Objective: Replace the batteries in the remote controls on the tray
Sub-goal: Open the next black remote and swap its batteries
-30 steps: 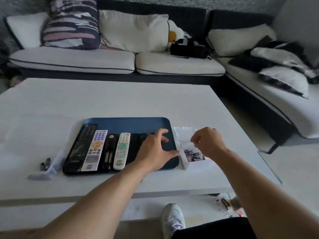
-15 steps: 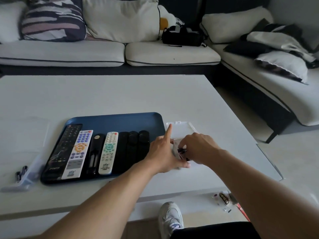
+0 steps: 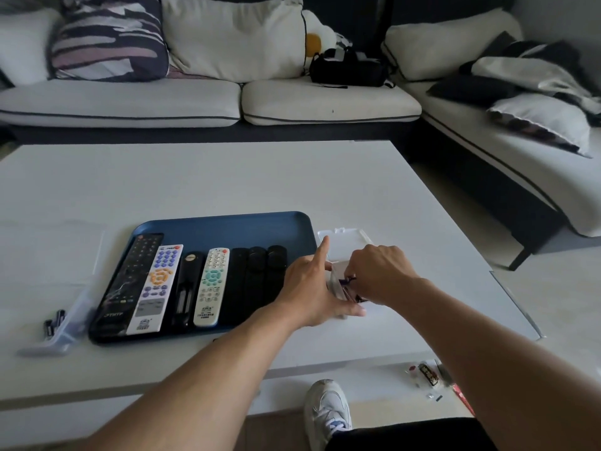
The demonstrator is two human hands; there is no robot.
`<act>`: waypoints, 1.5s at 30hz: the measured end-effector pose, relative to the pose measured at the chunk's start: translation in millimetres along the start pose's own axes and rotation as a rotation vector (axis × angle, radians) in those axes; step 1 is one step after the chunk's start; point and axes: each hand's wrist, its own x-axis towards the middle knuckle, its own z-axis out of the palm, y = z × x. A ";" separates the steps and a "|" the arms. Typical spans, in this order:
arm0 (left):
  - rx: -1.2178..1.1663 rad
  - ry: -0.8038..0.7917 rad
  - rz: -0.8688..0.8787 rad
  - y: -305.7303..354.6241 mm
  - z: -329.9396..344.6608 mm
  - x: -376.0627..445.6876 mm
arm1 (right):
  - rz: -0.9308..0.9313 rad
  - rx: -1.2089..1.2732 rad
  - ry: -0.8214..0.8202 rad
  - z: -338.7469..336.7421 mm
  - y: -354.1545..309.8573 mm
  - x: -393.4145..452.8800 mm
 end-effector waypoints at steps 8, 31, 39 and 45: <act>-0.080 0.119 0.030 -7.7 -40.1 -17.5 | 0.094 0.257 0.205 -52.2 4.7 -14.7; 0.268 0.268 -0.415 -143.3 -138.5 -102.2 | 0.090 2.191 -0.632 -69.4 -167.8 12.2; 0.242 0.212 -0.350 -154.4 -140.4 -106.8 | 0.051 1.634 -0.546 -64.0 -193.1 14.9; 0.116 0.373 -0.423 -166.4 -156.9 -110.1 | -0.242 0.484 -0.196 -49.9 -222.0 5.1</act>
